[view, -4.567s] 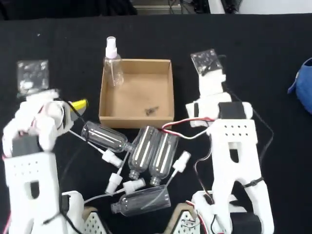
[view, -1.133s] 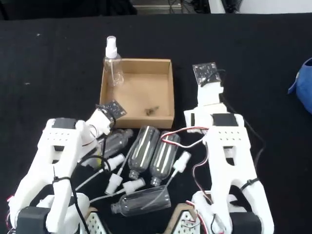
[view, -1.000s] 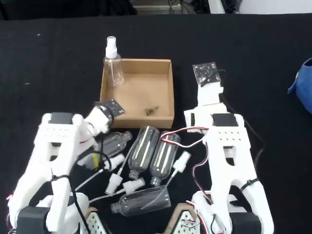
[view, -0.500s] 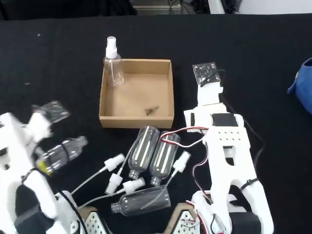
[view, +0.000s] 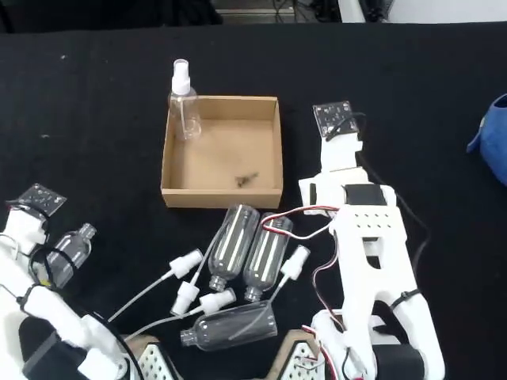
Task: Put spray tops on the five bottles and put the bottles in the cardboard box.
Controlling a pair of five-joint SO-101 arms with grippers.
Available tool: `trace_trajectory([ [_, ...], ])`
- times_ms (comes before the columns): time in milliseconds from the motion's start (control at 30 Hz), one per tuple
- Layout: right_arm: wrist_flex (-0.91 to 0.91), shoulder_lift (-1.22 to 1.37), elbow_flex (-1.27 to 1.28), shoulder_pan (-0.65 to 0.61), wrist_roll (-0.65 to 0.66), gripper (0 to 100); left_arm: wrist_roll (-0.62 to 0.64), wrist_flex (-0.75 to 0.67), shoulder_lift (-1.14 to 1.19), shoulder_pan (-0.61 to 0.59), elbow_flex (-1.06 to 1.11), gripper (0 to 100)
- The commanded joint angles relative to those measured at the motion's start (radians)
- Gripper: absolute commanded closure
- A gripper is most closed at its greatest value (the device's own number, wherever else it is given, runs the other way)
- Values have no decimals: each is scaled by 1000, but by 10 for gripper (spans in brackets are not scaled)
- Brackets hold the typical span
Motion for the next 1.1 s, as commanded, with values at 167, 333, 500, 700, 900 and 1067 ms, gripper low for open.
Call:
trace_trajectory([
  [167,-23,-38,-7,25,-6,836,26,146,-3,174,-189,759],
  [333,-23,-38,-4,25,-6,836,97,196,-2,314,-185,761],
  [500,-23,-41,-4,25,-6,836,104,87,-2,328,-62,760],
  [700,-23,-42,-7,25,-6,836,106,-68,-2,326,82,762],
  [900,-18,-44,-8,6,-6,836,107,-126,-2,321,145,762],
  [1067,14,-50,-35,-38,-6,838,109,-124,-3,315,145,762],
])
